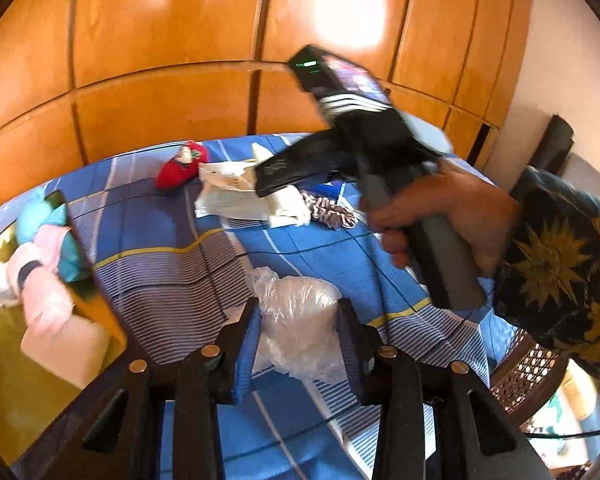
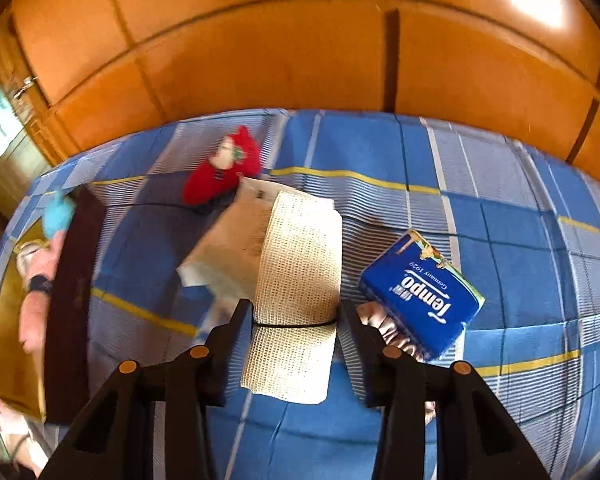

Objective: Organize soft objects
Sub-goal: 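Carry the clear plastic bag into the gold tray and open the left tool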

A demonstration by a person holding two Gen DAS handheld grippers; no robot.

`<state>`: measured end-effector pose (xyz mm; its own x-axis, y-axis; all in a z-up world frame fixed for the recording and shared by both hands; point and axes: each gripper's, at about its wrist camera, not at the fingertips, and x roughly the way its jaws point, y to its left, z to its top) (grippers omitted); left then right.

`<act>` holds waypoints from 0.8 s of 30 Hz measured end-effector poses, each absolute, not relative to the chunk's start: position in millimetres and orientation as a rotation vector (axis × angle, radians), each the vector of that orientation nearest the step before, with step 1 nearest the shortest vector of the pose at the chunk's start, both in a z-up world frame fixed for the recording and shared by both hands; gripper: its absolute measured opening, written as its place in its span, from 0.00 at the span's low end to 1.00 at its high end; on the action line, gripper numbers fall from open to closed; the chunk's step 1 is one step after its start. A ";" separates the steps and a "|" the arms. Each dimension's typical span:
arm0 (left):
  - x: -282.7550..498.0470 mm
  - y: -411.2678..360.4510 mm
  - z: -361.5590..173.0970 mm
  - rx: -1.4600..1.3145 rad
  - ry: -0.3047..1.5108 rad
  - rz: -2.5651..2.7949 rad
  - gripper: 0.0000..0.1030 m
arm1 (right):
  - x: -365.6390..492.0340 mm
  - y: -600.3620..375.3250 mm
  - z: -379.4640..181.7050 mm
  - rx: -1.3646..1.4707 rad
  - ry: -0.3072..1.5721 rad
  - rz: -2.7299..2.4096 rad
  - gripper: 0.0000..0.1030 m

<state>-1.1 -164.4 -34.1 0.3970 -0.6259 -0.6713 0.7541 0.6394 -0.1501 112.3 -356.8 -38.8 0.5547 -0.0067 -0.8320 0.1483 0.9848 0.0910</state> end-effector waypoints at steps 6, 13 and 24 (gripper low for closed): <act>0.6 -143.1 -22.5 0.113 0.763 -0.835 0.37 | 77.0 -330.8 -30.5 0.115 1.054 0.138 0.42; 0.6 -117.5 -9.2 0.078 0.732 -0.745 0.37 | 60.1 -333.4 -73.3 0.109 1.157 0.139 0.42; 10.2 -70.9 8.7 0.045 0.692 -0.556 0.37 | 54.1 -322.5 -74.9 0.016 1.114 0.136 0.43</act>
<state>10.2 -70.9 8.7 0.6313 -0.4715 -0.6157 0.5006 0.8542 -0.1409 54.1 -322.5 -74.9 0.4336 0.1173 -0.8935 -0.1013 0.9916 0.0810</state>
